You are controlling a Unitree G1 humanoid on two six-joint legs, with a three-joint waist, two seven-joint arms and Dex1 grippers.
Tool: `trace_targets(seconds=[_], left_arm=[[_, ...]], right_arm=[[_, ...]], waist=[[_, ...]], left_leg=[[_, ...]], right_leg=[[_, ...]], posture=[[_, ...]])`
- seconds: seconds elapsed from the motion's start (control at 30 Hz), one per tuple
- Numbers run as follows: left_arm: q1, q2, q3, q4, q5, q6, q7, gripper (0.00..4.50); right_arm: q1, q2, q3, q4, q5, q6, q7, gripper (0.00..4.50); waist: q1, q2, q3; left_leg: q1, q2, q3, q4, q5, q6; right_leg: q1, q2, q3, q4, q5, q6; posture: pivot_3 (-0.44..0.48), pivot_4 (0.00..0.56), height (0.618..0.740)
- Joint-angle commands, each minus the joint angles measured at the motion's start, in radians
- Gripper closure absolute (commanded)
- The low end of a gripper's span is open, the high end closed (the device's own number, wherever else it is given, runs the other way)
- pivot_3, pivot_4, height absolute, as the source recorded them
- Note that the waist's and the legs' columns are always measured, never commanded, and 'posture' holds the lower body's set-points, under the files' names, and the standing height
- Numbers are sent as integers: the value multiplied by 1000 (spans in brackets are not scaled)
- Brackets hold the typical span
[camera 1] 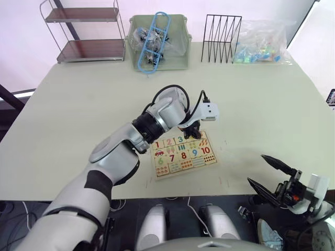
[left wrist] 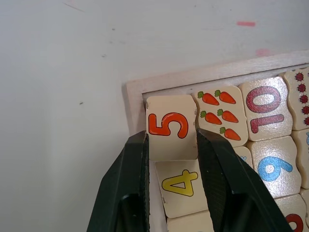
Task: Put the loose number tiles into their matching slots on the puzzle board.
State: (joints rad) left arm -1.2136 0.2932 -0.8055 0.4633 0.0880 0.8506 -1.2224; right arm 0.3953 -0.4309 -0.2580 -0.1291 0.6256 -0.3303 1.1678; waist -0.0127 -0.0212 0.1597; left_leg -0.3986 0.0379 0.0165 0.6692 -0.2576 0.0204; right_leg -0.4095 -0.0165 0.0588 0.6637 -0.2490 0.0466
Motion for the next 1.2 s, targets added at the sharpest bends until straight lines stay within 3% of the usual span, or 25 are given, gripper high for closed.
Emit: trace_targets(seconds=[0.03, 1.2], left_arm=[[-18, -9, 23, -2, 19, -16, -3, 3574], [20, -23, 27, -7, 42, -25, -26, 3574]], right_arm=[[4, 1, -16, -23, 2, -17, -7, 0], [17, 0, 7, -84, -29, -5, -59, 0]], waist=[[0, 0, 0], [0, 0, 0]], left_leg=[[0, 0, 0, 0, 0, 0], [0, 0, 0, 0, 0, 0]], right_leg=[[0, 0, 0, 0, 0, 0], [0, 0, 0, 0, 0, 0]], posture=[[0, 150, 740], [0, 150, 740]])
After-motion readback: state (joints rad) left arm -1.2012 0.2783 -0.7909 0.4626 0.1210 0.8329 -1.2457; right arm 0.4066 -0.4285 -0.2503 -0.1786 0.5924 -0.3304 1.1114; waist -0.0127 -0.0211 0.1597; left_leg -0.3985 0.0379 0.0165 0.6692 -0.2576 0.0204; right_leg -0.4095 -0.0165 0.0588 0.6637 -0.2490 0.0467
